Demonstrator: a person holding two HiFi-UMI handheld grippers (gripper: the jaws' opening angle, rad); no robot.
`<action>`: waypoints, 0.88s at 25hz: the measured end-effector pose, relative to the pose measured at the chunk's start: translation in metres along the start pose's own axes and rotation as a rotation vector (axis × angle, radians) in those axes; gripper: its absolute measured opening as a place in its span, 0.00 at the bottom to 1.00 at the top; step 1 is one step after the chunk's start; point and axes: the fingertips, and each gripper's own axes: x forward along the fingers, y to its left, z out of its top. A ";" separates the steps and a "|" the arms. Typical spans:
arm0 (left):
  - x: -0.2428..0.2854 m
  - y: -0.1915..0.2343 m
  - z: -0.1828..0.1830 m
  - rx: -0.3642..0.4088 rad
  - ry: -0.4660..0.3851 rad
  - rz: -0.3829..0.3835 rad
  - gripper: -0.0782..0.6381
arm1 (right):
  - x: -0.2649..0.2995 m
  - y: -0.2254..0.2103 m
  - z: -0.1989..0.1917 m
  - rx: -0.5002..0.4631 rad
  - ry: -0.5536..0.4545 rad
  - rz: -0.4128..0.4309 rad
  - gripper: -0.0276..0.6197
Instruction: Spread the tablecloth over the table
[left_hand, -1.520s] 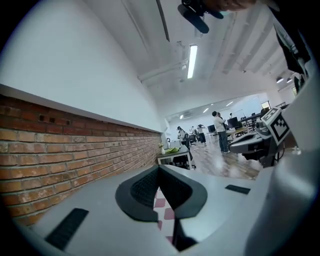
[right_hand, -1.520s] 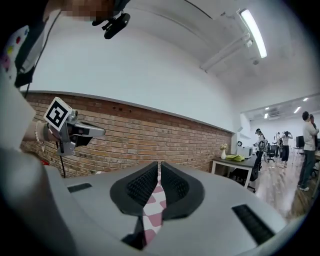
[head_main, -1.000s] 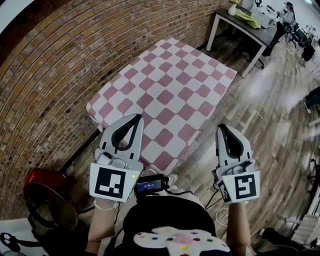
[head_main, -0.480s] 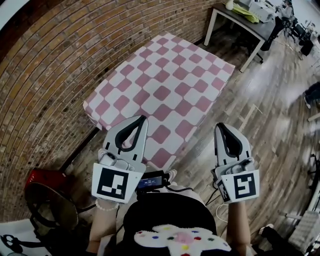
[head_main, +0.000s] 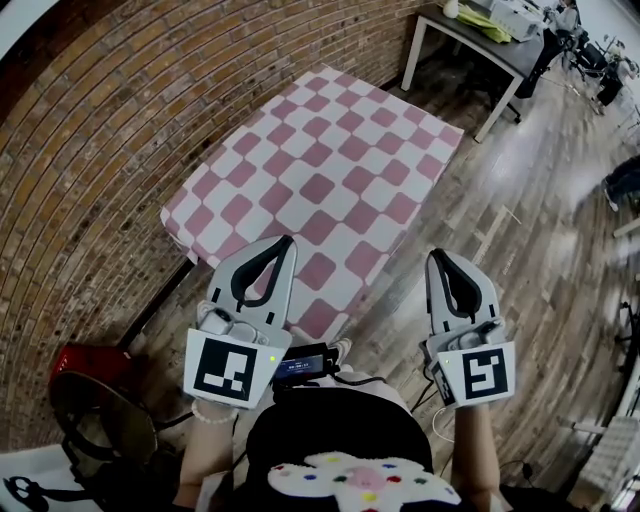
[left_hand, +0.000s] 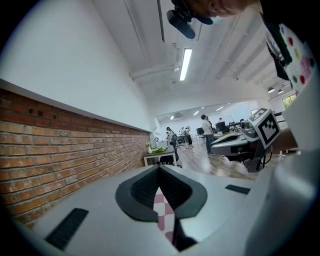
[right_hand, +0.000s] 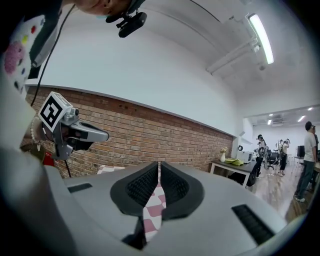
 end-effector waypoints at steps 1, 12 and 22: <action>0.000 0.000 0.000 0.002 0.001 -0.001 0.13 | 0.000 0.000 0.001 -0.005 -0.002 0.001 0.11; 0.002 -0.001 -0.003 0.008 0.005 -0.002 0.13 | 0.002 0.003 0.006 -0.004 -0.009 -0.010 0.11; 0.002 -0.007 -0.005 0.012 0.008 -0.010 0.13 | -0.004 0.002 -0.002 -0.015 0.006 -0.009 0.11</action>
